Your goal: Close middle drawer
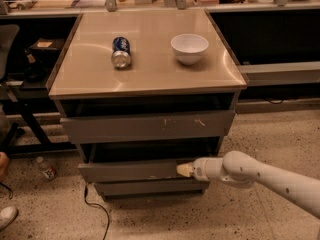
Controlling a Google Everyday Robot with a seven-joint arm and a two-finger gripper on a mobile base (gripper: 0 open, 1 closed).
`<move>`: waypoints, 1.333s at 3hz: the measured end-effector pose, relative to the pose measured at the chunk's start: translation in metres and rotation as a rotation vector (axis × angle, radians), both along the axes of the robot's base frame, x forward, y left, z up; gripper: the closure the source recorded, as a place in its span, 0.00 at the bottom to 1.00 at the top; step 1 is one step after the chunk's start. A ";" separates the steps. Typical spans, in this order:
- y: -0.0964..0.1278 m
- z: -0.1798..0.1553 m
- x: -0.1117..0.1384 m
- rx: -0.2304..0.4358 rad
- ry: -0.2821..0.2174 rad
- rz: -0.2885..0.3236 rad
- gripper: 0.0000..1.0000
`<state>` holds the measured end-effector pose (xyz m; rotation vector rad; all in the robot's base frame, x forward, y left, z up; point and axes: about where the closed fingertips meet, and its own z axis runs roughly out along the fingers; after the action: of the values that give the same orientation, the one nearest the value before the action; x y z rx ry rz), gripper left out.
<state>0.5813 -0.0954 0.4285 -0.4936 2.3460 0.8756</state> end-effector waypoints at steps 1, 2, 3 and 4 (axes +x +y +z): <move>0.008 -0.011 0.023 0.004 -0.006 0.002 1.00; 0.018 -0.016 0.044 0.000 -0.024 0.018 1.00; 0.018 -0.016 0.044 0.000 -0.024 0.018 1.00; -0.006 -0.007 0.009 0.002 0.023 -0.025 1.00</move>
Offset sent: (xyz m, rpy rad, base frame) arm 0.0773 0.0265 -0.0192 -0.0078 -0.0490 0.0284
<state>0.5907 -0.1010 0.4218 -0.4544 2.3672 0.8764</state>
